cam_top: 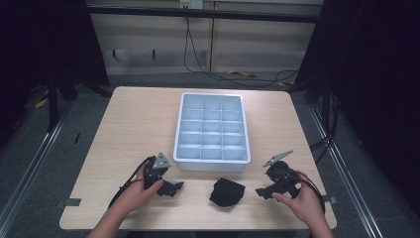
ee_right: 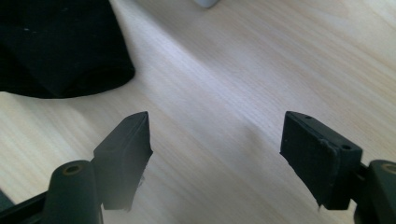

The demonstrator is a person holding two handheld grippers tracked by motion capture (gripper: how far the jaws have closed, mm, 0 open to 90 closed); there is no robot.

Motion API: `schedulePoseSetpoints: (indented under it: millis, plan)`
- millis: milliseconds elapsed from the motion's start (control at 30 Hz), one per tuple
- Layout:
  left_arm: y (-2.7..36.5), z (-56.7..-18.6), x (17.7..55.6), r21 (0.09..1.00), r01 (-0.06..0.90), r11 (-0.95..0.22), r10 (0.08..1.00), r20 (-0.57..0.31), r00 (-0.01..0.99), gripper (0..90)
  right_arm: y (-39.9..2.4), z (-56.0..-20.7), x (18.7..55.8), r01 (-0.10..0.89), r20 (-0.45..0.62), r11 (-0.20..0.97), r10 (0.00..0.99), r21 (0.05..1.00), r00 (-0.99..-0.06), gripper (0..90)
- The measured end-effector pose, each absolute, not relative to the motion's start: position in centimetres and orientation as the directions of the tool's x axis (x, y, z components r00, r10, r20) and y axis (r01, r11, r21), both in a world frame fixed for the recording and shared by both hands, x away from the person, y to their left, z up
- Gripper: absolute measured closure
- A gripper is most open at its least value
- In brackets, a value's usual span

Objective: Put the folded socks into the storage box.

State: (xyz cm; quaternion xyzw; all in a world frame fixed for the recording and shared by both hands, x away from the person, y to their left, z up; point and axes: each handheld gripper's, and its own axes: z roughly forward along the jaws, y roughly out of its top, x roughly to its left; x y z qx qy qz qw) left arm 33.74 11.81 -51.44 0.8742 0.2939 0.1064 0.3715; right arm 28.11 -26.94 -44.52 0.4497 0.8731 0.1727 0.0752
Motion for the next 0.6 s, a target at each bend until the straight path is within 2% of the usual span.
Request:
schedulePoseSetpoints:
  millis: [333,600]
  plan:
    - [11.8,-51.4,33.7,0.712,0.434,-0.552,0.592,-0.032,0.805,0.0,-25.2,-43.0,28.2,0.713,-0.006,0.612,0.76,0.342,-0.649,24.4]
    - [11.8,-51.4,33.7,0.711,0.434,-0.552,0.592,-0.032,0.805,0.0,-23.3,-41.2,28.3,0.687,0.012,0.639,0.729,0.345,-0.684,25.6]
